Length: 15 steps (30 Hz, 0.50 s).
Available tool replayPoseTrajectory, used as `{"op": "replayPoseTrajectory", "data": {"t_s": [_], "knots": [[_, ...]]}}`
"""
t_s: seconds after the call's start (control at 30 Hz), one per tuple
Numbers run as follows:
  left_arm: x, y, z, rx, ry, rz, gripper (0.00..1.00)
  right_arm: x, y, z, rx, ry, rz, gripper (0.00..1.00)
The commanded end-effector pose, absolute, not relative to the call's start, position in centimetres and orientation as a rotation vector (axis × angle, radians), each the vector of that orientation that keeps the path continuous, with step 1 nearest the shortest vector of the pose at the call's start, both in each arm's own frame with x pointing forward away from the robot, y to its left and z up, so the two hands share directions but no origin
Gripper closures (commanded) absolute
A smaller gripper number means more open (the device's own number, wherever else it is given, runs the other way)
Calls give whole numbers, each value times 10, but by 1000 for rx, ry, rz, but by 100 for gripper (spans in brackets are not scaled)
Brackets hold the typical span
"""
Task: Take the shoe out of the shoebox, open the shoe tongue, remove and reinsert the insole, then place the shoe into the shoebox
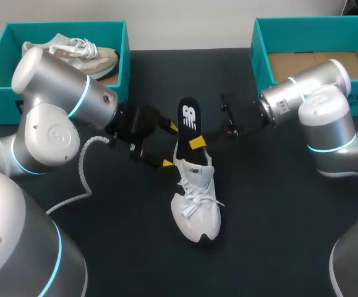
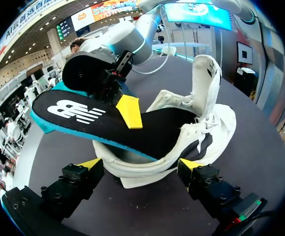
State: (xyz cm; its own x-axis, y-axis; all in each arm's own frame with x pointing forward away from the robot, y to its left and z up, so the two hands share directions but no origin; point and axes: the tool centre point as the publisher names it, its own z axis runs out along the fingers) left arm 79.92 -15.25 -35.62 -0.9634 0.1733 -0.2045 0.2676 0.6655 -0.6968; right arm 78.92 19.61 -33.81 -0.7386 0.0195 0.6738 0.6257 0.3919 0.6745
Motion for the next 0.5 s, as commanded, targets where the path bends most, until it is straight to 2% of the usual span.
{"op": "replayPoseTrajectory", "data": {"t_s": [0.03, 0.5], "knots": [[799, -153, -357, 366, 2757, -1177, 0, 778, 200, -347, -563, -2064, -1352, 100], [799, -153, -357, 366, 2757, -1177, 0, 759, 196, -352, -604, -2035, -1326, 100]]}}
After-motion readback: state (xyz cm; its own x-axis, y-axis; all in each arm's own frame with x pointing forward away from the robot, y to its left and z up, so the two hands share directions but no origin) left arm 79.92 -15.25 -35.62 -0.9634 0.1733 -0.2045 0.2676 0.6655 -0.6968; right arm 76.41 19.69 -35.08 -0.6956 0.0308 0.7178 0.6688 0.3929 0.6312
